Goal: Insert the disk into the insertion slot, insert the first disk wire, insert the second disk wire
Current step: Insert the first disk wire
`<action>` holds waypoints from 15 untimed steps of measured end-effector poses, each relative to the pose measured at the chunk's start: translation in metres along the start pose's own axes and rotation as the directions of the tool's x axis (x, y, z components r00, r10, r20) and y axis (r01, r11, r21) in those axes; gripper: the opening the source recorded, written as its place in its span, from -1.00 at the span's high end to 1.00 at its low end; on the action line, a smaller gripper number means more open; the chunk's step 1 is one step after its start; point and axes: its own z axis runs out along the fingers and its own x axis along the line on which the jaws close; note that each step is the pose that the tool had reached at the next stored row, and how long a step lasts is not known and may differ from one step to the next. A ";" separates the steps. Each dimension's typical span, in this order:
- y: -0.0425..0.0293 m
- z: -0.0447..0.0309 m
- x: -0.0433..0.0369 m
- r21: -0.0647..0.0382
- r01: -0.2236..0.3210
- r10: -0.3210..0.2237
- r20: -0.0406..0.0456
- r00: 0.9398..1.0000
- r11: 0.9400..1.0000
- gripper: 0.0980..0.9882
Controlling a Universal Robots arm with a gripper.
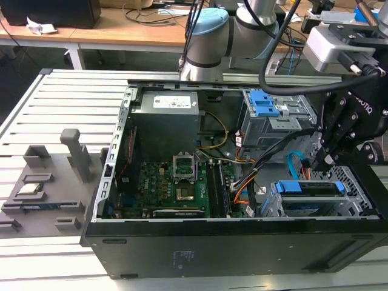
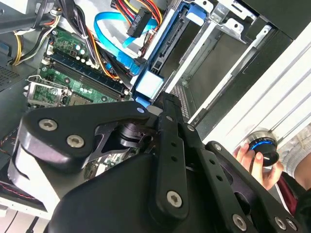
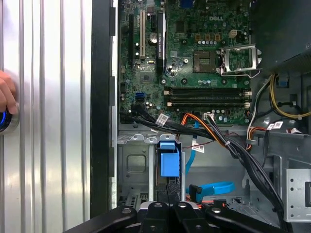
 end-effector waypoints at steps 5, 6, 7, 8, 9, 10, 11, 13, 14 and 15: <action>-0.0046 0.0029 -0.0002 0.000 0.000 0.000 0.000 1.000 1.000 0.98; -0.0068 0.0035 -0.0007 0.000 0.000 0.000 0.000 1.000 1.000 0.98; -0.0110 0.0043 -0.0032 0.000 0.000 0.000 -0.001 1.000 1.000 0.98; -0.0142 0.0051 -0.0071 0.000 0.000 0.000 -0.003 1.000 1.000 0.98; -0.0169 0.0058 -0.0115 0.000 0.000 0.000 -0.004 1.000 1.000 0.98; -0.0215 0.0067 -0.0170 0.000 0.000 0.000 -0.006 1.000 1.000 0.98; -0.0268 0.0080 -0.0226 0.000 0.000 0.000 -0.008 1.000 1.000 0.98; -0.0322 0.0106 -0.0298 0.000 0.000 0.000 -0.011 1.000 1.000 0.98; -0.0333 0.0116 -0.0320 0.000 0.000 0.000 -0.011 1.000 1.000 0.98; -0.0347 0.0133 -0.0348 0.000 0.000 0.000 -0.012 1.000 1.000 0.98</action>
